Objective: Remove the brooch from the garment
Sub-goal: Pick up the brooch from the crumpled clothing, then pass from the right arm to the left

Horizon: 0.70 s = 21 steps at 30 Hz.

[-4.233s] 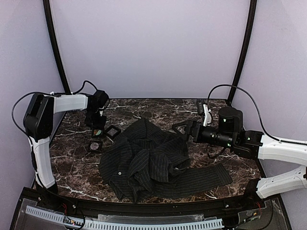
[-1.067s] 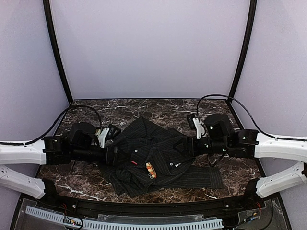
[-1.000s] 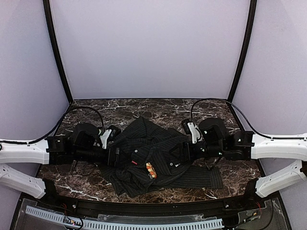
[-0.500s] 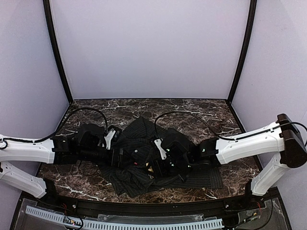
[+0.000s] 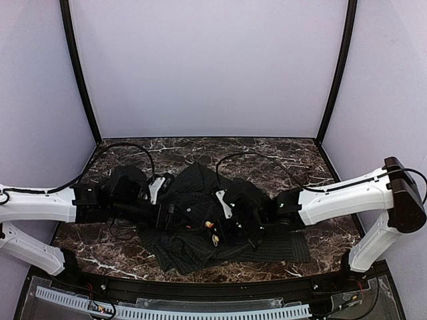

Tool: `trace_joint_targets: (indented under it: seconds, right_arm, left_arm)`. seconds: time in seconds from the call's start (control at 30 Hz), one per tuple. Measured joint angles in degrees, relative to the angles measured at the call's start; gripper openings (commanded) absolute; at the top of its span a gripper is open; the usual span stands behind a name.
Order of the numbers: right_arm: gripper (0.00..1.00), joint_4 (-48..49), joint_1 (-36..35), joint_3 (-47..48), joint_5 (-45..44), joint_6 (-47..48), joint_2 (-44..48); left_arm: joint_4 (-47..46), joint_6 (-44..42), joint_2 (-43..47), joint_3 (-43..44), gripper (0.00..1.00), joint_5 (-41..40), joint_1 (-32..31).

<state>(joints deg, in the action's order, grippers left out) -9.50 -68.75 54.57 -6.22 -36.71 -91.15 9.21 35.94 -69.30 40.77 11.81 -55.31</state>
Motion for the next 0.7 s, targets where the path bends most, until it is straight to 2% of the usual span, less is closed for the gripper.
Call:
trace_joint_targets:
  seconds: [0.3,0.47,0.7]
  right_arm:
    - [0.00,5.9,11.6,-6.0,12.4,2.0,13.1]
    - [0.00,8.3,15.1,-7.8,20.5,2.6,14.6]
    - [0.00,7.3,19.0,-7.3,29.4,3.7,14.6]
  left_arm:
    - [10.9,-15.3,-3.3,16.7,0.91,1.6,0.5]
    - [14.5,-22.9,-7.1,23.0,0.91,5.3,2.5]
    - [18.1,-29.1,-14.9,26.9,0.91,10.6,3.3]
